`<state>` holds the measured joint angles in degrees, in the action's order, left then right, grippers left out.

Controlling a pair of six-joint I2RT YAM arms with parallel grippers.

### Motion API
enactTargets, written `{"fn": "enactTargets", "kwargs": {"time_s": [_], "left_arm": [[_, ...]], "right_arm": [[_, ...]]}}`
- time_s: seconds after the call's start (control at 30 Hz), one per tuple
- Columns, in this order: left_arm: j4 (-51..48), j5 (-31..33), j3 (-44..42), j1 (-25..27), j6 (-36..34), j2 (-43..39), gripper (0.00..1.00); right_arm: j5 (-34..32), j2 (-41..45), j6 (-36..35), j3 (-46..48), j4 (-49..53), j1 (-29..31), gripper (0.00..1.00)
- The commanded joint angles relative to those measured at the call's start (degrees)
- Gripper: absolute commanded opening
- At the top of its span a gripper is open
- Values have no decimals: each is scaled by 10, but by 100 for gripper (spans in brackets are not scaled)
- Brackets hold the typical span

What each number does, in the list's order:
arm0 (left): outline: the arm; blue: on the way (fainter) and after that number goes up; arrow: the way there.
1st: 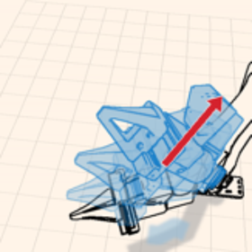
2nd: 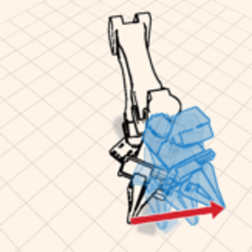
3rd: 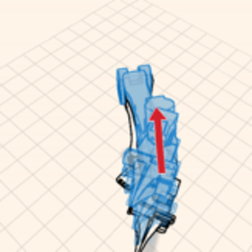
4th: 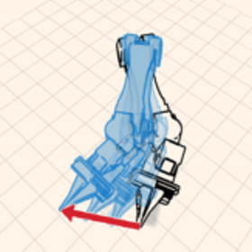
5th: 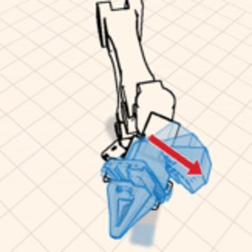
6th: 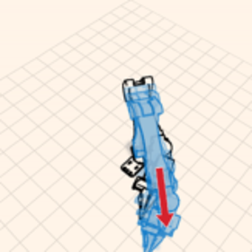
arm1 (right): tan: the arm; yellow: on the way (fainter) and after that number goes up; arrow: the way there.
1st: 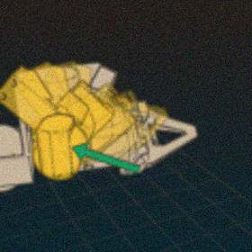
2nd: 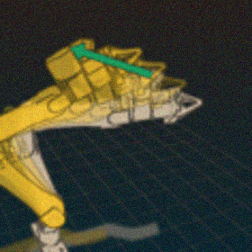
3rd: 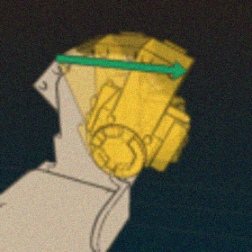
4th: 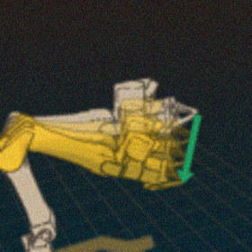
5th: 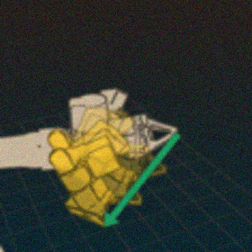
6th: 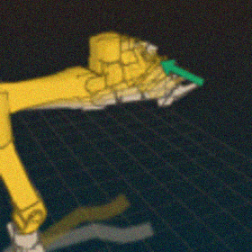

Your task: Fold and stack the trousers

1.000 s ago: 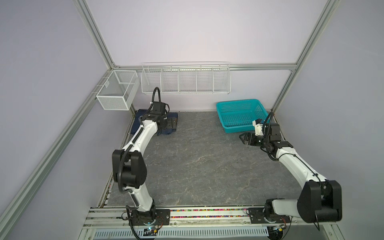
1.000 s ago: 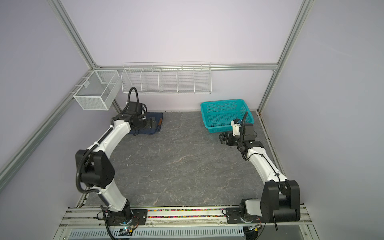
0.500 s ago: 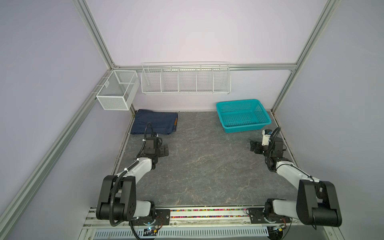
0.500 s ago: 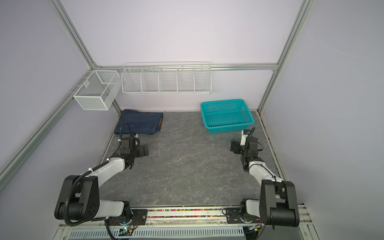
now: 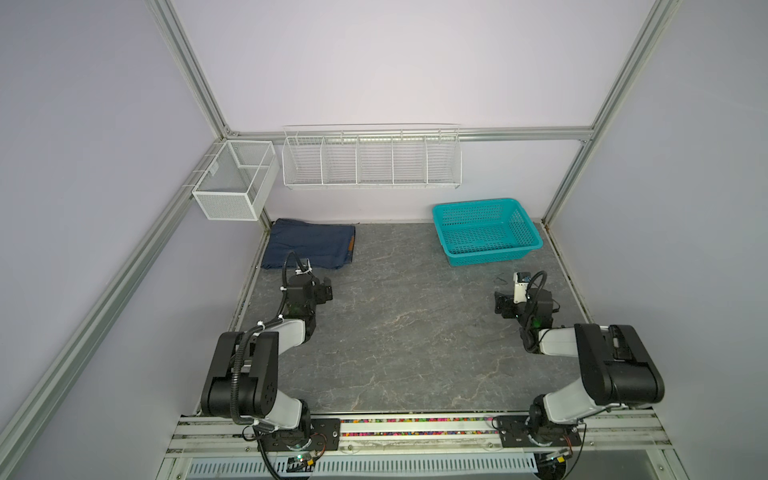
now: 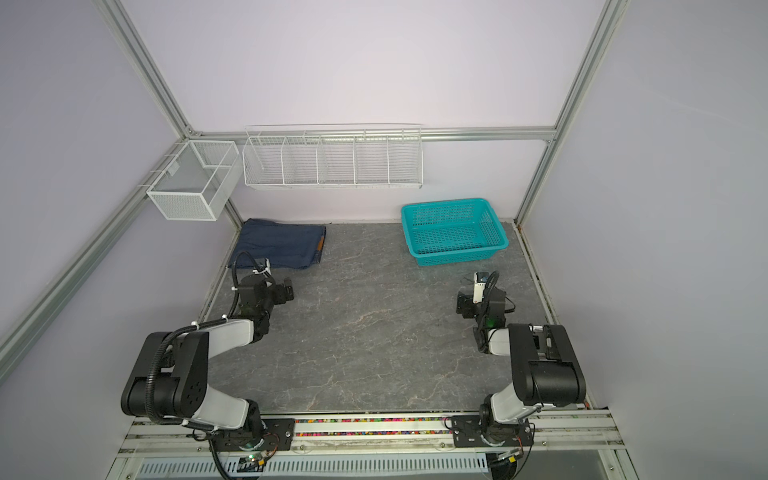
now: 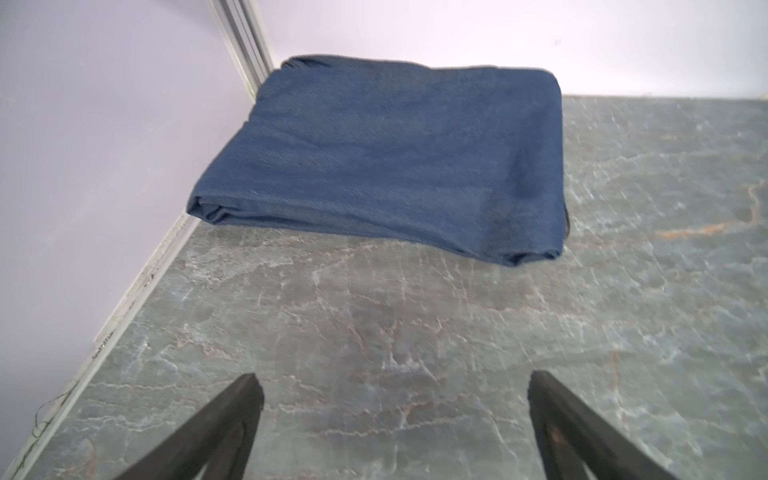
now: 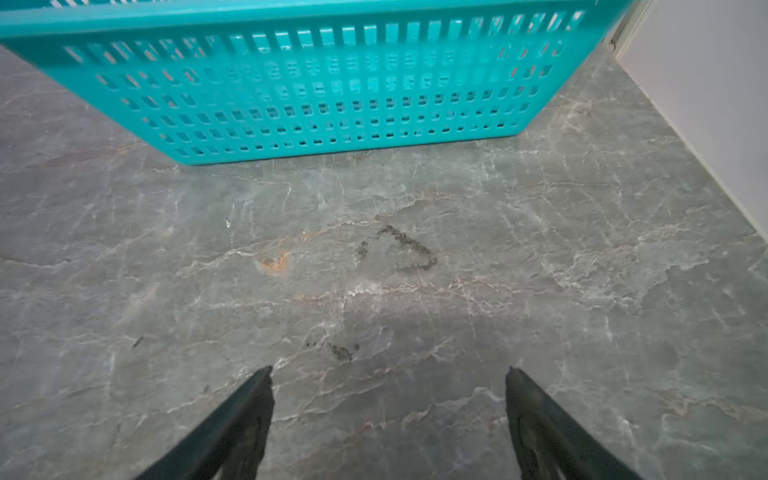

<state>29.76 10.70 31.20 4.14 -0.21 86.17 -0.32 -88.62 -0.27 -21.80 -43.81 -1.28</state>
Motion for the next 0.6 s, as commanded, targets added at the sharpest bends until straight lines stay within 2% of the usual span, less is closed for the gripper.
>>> {"fn": "enactTargets", "kwargs": {"time_s": [0.0,0.17,0.27,0.4,0.57], "left_arm": [[71,-14,-21,-10,4,-2,99],[234,-14,-92,-10,-1,30,99],[156,-15,-70,-10,6,7,99],[201,-16,-81,-10,3,20,99],[213,-19,-86,-11,-2,20,99]], "right_arm": [[-8,11,-18,-3,-55,2,88],[-7,10,-17,-2,-59,2,88],[-6,8,-17,-5,-56,2,88],[-7,7,-17,-7,-52,2,88],[-7,9,-17,-2,-59,2,88]]}}
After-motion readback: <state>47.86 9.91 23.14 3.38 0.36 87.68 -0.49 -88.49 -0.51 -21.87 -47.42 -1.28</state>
